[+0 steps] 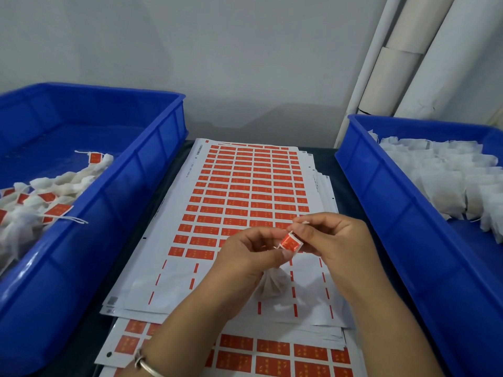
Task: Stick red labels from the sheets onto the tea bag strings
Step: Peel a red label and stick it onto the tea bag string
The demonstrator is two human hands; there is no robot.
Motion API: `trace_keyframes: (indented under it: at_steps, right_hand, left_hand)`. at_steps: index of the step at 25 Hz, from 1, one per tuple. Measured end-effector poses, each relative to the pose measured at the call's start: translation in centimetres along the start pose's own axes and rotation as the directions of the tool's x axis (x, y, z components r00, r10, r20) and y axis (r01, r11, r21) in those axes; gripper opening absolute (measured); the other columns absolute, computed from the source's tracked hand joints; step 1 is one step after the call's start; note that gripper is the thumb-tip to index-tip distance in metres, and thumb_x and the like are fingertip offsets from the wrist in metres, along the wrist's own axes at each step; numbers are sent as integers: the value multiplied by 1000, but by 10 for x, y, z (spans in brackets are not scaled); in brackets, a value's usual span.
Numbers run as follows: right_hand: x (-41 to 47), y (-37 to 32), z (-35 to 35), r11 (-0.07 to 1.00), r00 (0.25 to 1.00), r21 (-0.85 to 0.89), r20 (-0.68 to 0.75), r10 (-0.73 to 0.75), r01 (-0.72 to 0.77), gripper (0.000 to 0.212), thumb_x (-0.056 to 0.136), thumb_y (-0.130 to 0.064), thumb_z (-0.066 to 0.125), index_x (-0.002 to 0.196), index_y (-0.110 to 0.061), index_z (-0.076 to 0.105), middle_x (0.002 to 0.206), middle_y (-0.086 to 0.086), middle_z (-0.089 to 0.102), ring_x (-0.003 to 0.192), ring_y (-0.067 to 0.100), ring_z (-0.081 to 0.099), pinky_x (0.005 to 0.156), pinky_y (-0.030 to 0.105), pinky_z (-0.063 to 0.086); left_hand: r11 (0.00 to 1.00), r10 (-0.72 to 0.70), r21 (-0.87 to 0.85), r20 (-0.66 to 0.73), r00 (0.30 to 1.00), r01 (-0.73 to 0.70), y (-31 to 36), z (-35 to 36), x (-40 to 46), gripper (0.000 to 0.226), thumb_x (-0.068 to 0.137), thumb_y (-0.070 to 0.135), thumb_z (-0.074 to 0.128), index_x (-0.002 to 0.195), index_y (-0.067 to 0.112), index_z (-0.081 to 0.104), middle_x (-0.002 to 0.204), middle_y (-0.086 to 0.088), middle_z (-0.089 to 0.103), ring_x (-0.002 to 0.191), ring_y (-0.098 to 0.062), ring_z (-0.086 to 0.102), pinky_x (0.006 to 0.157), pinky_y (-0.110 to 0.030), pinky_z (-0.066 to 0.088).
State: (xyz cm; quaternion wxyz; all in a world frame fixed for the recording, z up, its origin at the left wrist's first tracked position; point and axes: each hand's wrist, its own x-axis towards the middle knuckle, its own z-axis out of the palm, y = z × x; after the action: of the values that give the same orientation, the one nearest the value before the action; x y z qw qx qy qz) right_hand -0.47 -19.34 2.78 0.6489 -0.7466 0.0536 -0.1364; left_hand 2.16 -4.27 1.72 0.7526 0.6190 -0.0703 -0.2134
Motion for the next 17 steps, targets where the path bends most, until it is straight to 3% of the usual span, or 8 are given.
trace_keyframes:
  at_steps: [5, 8, 11, 14, 17]
  right_hand:
    - [0, 1, 1, 999, 1000, 30, 24, 11, -12, 4, 73, -23, 71, 75, -26, 71, 78, -13, 73, 75, 6, 71, 56, 14, 52]
    - [-1, -1, 0, 999, 997, 51, 75, -7, 3, 15, 61, -32, 72, 75, -26, 74, 80, -11, 73, 78, 7, 71, 60, 16, 54]
    - [-2, -2, 1, 999, 986, 39, 164, -19, 13, 28, 63, -18, 80, 88, -29, 71, 87, -11, 73, 83, 7, 70, 62, 12, 52]
    - [1, 2, 1, 1000, 995, -13, 95, -20, 21, 34, 70, -9, 79, 90, -35, 69, 89, -16, 71, 83, 4, 69, 60, 11, 51]
    - [1, 1, 2, 999, 997, -43, 83, -4, 8, 36, 68, -21, 81, 95, -38, 64, 88, -24, 68, 81, -3, 67, 56, 9, 48]
  left_hand:
    - [999, -18, 27, -39, 999, 19, -3, 1, 1, 21, 75, 0, 71, 74, 21, 75, 78, -1, 72, 76, -12, 69, 62, -13, 50]
    - [998, -41, 39, -83, 996, 45, -3, 1, 1, 17, 75, 1, 72, 70, 17, 72, 71, -1, 69, 68, -12, 67, 61, -15, 50]
    - [999, -41, 8, -110, 993, 42, -2, 0, 1, 18, 76, 2, 71, 65, 16, 70, 70, -1, 69, 66, -12, 66, 64, -22, 49]
    - [998, -48, -50, -74, 996, 44, -1, -3, 0, 20, 78, 0, 68, 67, 17, 71, 80, -5, 70, 74, -17, 66, 66, -25, 51]
    - [999, -29, -39, -35, 999, 28, 0, -5, 1, 17, 82, 9, 66, 72, 19, 75, 79, -5, 69, 74, -19, 63, 68, -24, 52]
